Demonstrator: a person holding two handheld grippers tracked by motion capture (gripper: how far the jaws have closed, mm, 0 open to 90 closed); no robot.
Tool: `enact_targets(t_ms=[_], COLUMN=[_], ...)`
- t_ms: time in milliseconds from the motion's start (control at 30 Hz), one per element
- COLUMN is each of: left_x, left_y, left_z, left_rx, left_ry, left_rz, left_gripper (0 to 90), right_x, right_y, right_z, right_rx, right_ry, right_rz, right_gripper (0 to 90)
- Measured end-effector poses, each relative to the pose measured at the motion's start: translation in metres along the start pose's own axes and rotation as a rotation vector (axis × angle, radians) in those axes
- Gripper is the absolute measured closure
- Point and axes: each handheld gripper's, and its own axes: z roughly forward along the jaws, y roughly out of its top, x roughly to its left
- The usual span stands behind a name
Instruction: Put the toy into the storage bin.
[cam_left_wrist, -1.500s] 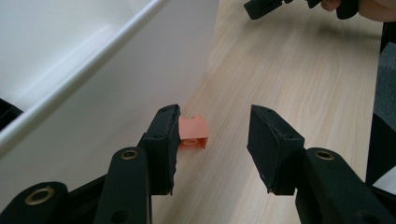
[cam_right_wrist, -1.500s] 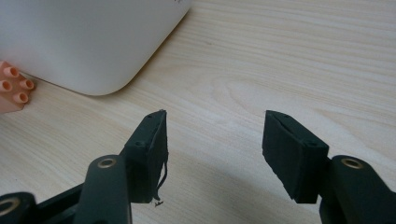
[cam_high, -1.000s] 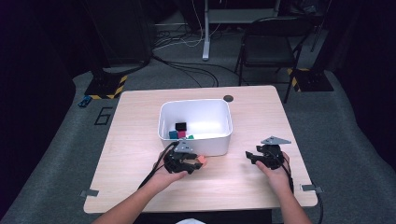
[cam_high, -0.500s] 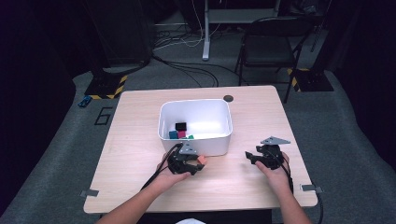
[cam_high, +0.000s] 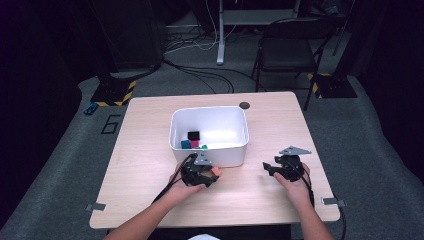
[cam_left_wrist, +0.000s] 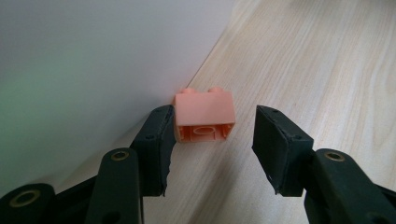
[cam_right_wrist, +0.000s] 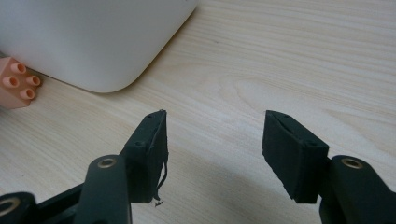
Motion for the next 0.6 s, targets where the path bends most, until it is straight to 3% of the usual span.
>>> enact_targets(t_ms=[600], left_x=[-0.004], left_y=[0.002], left_z=[0.016], left_rx=[0.001], left_ry=[0.013], left_rz=[-0.025], left_gripper=[48.3], right_x=[0.000], right_y=[0.000], right_z=[0.000], right_rx=[0.002], right_ry=[0.000], right_rz=[0.004], right_gripper=[40.1])
